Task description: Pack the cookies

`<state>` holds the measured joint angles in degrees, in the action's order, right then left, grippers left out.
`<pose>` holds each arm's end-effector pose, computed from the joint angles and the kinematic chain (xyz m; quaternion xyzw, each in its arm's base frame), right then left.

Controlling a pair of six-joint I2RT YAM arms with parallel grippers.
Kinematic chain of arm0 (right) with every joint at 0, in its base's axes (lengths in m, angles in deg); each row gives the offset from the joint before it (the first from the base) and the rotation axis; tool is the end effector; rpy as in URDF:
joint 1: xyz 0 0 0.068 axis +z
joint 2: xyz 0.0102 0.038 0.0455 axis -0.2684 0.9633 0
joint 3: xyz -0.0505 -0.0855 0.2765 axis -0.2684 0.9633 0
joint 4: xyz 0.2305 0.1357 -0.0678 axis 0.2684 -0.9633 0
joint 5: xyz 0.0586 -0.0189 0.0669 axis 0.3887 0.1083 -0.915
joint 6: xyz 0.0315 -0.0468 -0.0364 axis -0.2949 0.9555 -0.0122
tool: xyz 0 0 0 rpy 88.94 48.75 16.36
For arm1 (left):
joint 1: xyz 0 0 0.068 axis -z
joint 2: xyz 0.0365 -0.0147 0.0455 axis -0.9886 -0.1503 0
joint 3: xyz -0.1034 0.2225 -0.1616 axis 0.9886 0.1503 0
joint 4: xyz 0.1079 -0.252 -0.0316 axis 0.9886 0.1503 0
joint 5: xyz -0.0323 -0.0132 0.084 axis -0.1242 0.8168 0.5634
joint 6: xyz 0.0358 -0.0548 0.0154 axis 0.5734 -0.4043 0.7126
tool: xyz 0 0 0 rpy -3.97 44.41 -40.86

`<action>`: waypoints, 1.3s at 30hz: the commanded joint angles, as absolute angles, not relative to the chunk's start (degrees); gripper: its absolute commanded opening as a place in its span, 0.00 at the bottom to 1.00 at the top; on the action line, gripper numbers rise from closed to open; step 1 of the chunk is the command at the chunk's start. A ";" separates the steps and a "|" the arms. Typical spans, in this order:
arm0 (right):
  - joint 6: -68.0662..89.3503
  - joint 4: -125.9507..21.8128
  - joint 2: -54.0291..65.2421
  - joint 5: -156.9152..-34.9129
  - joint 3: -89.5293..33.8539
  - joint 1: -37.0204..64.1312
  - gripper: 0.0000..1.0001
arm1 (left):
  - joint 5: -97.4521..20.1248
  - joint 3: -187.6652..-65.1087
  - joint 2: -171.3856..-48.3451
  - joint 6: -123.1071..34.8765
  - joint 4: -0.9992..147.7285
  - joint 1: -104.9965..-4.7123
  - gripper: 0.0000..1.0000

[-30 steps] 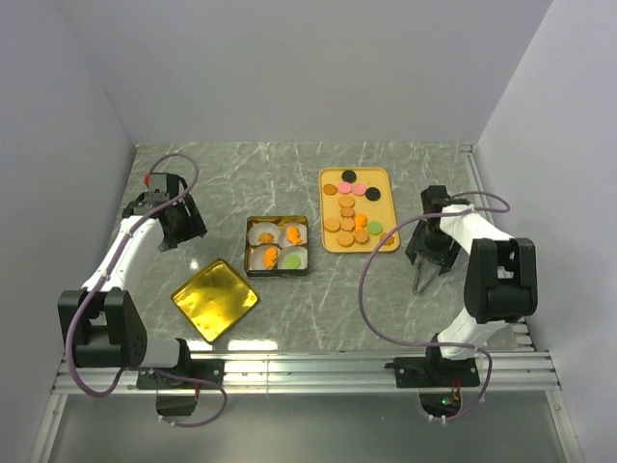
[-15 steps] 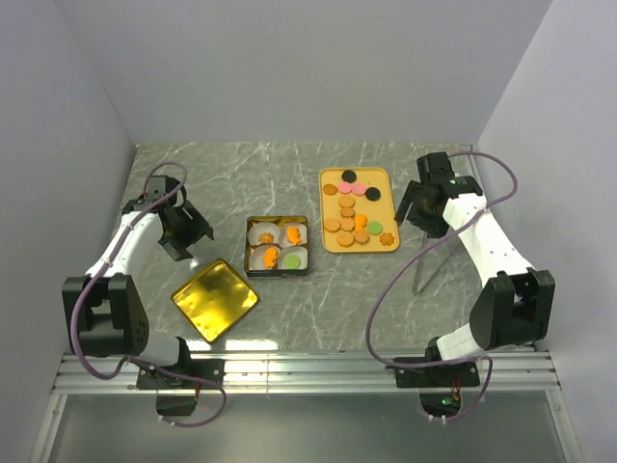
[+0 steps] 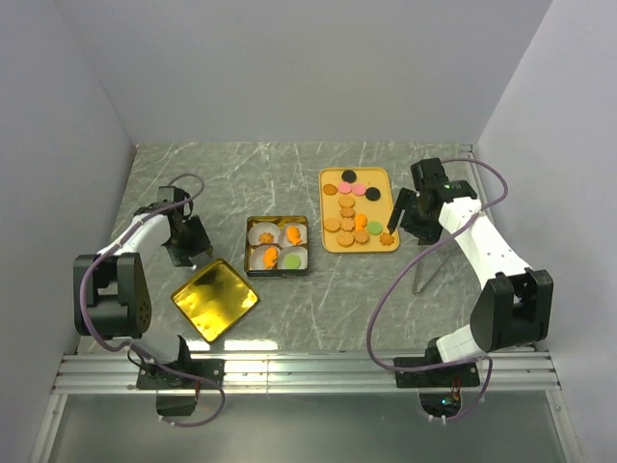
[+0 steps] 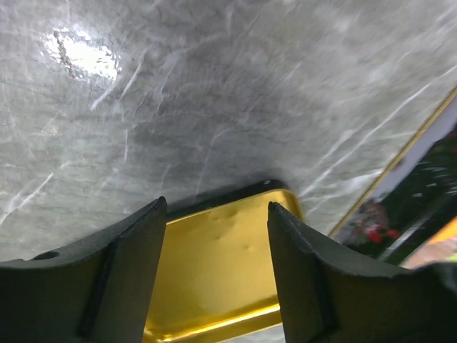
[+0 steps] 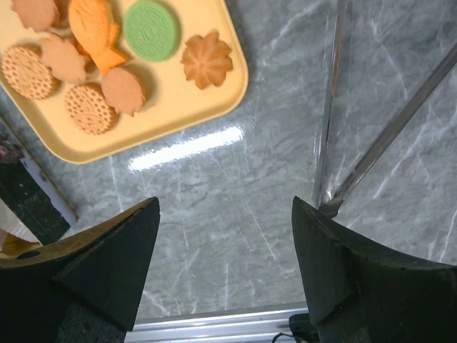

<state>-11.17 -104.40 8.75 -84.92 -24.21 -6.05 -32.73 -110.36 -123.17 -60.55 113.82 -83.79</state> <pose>0.3083 0.0485 0.2856 0.1682 0.9616 0.0434 0.2126 0.3069 0.0108 0.1888 -0.2557 0.9522 -0.0562 0.1572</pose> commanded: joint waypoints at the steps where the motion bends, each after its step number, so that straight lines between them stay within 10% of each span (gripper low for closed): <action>1: -10.58 -103.77 5.30 -85.11 -22.87 -5.82 0.81 | -33.22 -108.63 -121.83 -54.42 110.63 -83.81 0.62; 26: -11.63 -103.59 3.45 -85.72 -20.41 -5.90 0.81 | -21.18 -111.17 -130.96 -53.63 112.91 -73.97 0.39; 39: -11.90 -104.21 5.56 -88.09 -25.15 -5.73 0.82 | -10.55 -113.01 -129.83 -55.30 118.09 -73.44 0.00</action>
